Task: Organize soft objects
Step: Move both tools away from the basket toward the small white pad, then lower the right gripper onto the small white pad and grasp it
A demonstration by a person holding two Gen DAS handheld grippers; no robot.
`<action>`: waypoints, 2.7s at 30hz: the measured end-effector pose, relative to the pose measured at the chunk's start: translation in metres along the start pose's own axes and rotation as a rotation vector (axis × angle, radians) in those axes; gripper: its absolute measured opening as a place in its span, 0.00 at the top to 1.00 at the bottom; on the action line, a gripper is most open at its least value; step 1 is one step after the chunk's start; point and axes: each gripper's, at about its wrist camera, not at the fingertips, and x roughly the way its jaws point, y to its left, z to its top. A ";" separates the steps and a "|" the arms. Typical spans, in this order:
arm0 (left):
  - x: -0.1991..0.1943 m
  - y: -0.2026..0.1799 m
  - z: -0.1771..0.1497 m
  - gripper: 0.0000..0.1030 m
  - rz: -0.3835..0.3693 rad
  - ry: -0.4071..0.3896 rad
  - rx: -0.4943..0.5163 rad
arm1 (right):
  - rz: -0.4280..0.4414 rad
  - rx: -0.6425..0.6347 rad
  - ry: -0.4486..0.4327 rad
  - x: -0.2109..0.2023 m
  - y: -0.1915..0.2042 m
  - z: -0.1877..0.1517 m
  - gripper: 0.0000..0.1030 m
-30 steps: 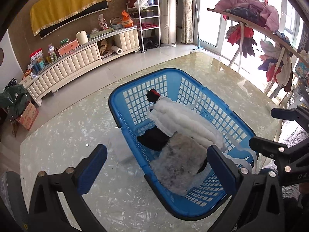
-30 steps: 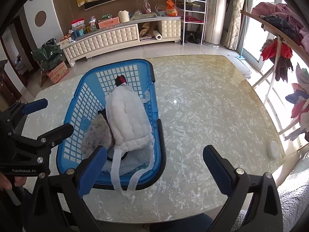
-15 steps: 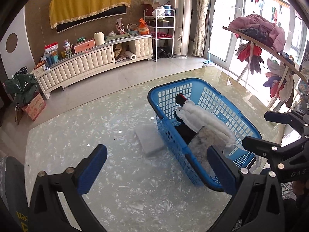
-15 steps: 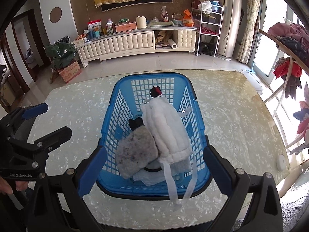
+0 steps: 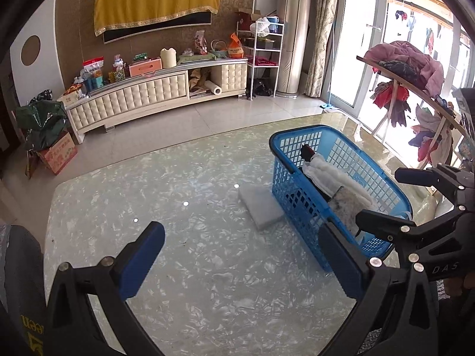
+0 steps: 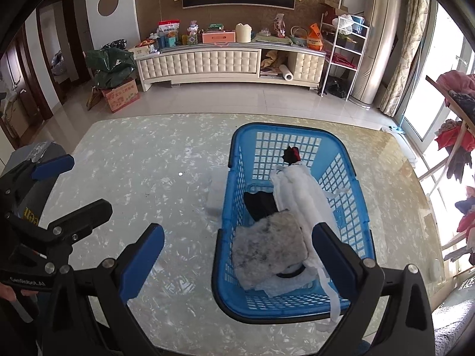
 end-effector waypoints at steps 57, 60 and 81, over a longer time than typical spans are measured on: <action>0.128 0.134 -0.037 0.00 0.106 0.250 -0.126 | 0.076 -0.028 0.195 0.158 0.055 0.031 0.09; 0.133 0.133 -0.035 0.00 0.106 0.254 -0.116 | 0.067 -0.018 0.194 0.160 0.048 0.033 0.09; 0.166 0.138 -0.034 0.00 0.112 0.275 -0.112 | 0.008 0.076 0.208 0.191 0.022 0.028 0.25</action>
